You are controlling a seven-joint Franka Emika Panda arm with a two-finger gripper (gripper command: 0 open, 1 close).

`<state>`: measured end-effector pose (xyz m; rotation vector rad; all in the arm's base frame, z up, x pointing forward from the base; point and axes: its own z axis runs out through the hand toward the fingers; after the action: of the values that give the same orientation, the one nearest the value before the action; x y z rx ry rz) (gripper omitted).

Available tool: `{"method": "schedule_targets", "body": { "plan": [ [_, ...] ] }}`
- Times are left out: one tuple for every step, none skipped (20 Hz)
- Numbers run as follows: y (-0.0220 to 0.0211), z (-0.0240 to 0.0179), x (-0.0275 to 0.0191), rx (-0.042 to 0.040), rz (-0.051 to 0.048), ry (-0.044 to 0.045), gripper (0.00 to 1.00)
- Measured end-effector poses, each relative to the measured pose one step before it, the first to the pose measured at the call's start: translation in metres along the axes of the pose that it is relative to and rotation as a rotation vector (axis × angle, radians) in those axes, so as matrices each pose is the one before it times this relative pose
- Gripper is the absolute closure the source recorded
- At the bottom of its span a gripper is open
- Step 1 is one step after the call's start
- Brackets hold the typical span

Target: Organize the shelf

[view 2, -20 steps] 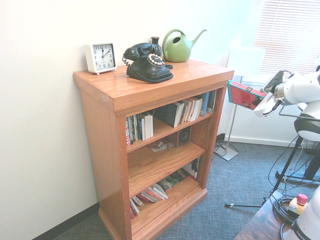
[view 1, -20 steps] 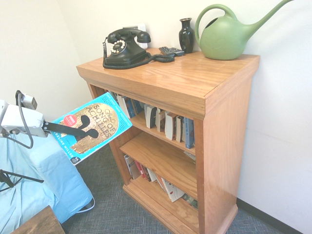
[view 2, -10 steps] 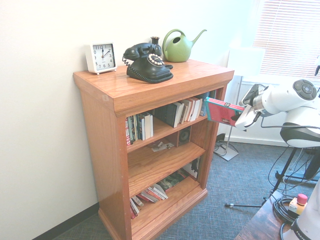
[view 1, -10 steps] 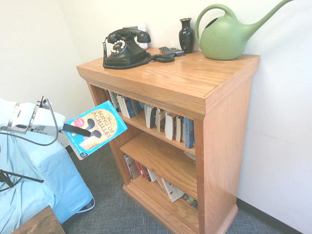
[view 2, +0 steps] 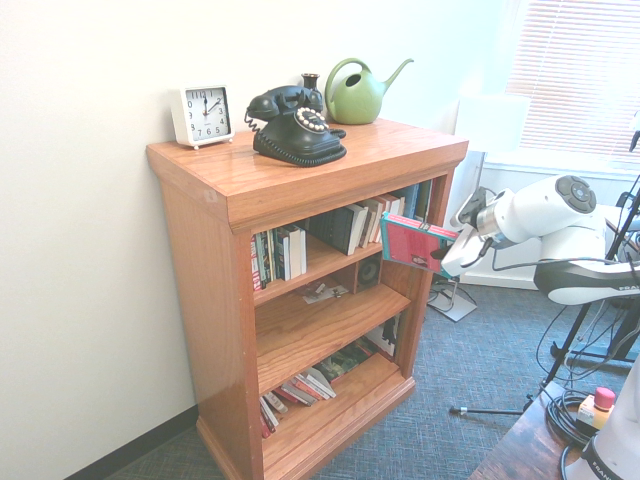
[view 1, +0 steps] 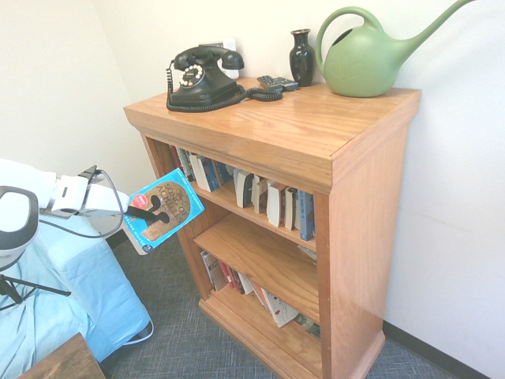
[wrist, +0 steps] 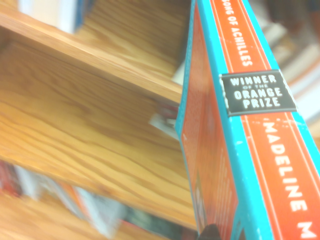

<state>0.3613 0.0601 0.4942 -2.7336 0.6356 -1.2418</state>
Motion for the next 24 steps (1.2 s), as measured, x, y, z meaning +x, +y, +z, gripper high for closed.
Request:
{"method": "schedule_targets", "body": {
  "plan": [
    [-0.00322, 0.00967, -0.00189, 0.01257, 0.00078, -0.00149, 1.00],
    [-0.00269, 0.01034, -0.00274, 0.01122, -0.00010, -0.00684, 1.00],
    [-0.00204, 0.01056, -0.00239, 0.01341, 0.00340, -0.01058, 1.00],
    [-0.00019, 0.01045, -0.00034, 0.01083, 0.00290, -0.00804, 1.00],
    [-0.00150, 0.00952, 0.00151, 0.01047, 0.00250, -0.00394, 1.00],
    [-0.00178, 0.00843, 0.00427, 0.00871, 0.00319, -0.00037, 1.00],
    [-0.00347, 0.00712, 0.00513, 0.00511, 0.00008, 0.00066, 1.00],
    [-0.00467, 0.00669, 0.00647, 0.00702, 0.00063, 0.00299, 1.00],
    [-0.00458, 0.00572, 0.00630, 0.00687, 0.00062, 0.00337, 1.00],
    [-0.00392, 0.00596, 0.00599, 0.00527, 0.00097, 0.00217, 1.00],
    [-0.00329, 0.00638, 0.00551, 0.00614, 0.00172, 0.00088, 1.00],
    [-0.00299, 0.00747, 0.00476, 0.00751, 0.00259, -0.00061, 1.00],
    [-0.00237, 0.00707, 0.00262, 0.00826, 0.00215, -0.00242, 1.00],
    [-0.00214, 0.00674, 0.00102, 0.00916, 0.00248, -0.00353, 1.00],
    [-0.00224, 0.00678, -0.00031, 0.00619, 0.00254, -0.00617, 1.00],
    [-0.00330, 0.00600, -0.00066, 0.00645, 0.00046, -0.00588, 1.00],
    [-0.00396, 0.00546, -0.00153, 0.00569, -0.00080, -0.00717, 1.00],
    [-0.00493, 0.00423, -0.00103, 0.00560, -0.00138, -0.00528, 1.00],
    [-0.00501, 0.00309, -0.00076, 0.00583, -0.00201, -0.00380, 1.00],
    [-0.00542, 0.00212, 0.00019, 0.00685, -0.00084, -0.00105, 1.00],
    [-0.00432, 0.00160, 0.00043, 0.00578, -0.00008, -0.00037, 1.00],
    [-0.00409, 0.00144, 0.00115, 0.00579, 0.00147, 0.00093, 1.00],
    [-0.00333, 0.00217, 0.00119, 0.00428, 0.00356, -0.00005, 1.00],
    [-0.00201, 0.00294, 0.00023, 0.00222, 0.00435, -0.00257, 1.00]
  ]
}}
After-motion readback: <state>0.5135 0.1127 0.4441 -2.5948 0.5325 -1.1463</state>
